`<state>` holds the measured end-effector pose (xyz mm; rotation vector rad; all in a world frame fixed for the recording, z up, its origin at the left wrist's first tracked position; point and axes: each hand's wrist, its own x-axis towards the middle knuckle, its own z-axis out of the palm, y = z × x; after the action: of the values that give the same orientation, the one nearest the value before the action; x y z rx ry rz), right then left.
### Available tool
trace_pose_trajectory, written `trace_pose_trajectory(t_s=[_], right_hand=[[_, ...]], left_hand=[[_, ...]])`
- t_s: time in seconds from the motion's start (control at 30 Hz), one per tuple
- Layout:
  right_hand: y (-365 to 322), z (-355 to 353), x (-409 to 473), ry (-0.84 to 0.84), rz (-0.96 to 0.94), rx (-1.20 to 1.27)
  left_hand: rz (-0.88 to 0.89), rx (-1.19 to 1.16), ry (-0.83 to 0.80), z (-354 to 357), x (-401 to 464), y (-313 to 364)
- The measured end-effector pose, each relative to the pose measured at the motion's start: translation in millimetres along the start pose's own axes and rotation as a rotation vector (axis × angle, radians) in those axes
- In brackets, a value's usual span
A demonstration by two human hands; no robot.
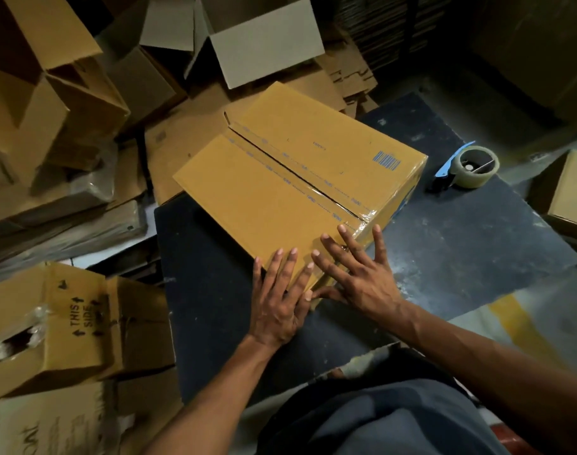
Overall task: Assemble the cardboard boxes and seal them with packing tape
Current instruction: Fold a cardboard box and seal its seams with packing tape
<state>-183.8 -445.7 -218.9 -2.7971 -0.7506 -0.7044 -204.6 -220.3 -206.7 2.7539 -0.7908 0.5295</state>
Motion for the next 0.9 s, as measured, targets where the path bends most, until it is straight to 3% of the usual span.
trace_pose_trajectory(t_s=[0.2, 0.3, 0.37, 0.43, 0.53, 0.63, 0.7, 0.8, 0.9], right_hand=[[5.3, -21.7, 5.7, -0.091, 0.027, 0.157], [39.7, -40.9, 24.3, -0.117, 0.083, 0.262], [81.3, -53.9, 59.5, -0.148, 0.295, 0.268], [128.7, -63.3, 102.4, -0.292, 0.515, 0.258], [180.3, -63.5, 154.1, -0.527, 0.660, 0.307], [181.0, -64.8, 181.9, -0.734, 0.628, 0.308], [163.8, -68.7, 185.7, -0.838, 0.519, 0.163], [126.9, -77.0, 171.9, -0.864, 0.401, -0.039], [72.3, -94.7, 141.9, -0.873, 0.234, -0.041]], left_hand=[[0.022, 0.066, 0.045, -5.4, 1.0, 1.4], [-0.094, -0.046, 0.070, -15.4, 10.4, 5.8], [-0.342, -0.126, 0.054, -21.0, 25.3, 5.9], [-0.688, -0.174, -0.005, -28.6, 50.4, 5.6], [-1.078, -0.349, -0.064, -35.0, 92.0, 1.8], [-1.269, -0.462, -0.059, -42.5, 124.6, -2.7], [-1.318, -0.466, -0.090, -45.1, 136.1, -11.6], [-1.296, -0.324, -0.194, -53.8, 132.1, -44.6], [-1.224, -0.073, -0.289, -71.3, 115.4, -83.5]])
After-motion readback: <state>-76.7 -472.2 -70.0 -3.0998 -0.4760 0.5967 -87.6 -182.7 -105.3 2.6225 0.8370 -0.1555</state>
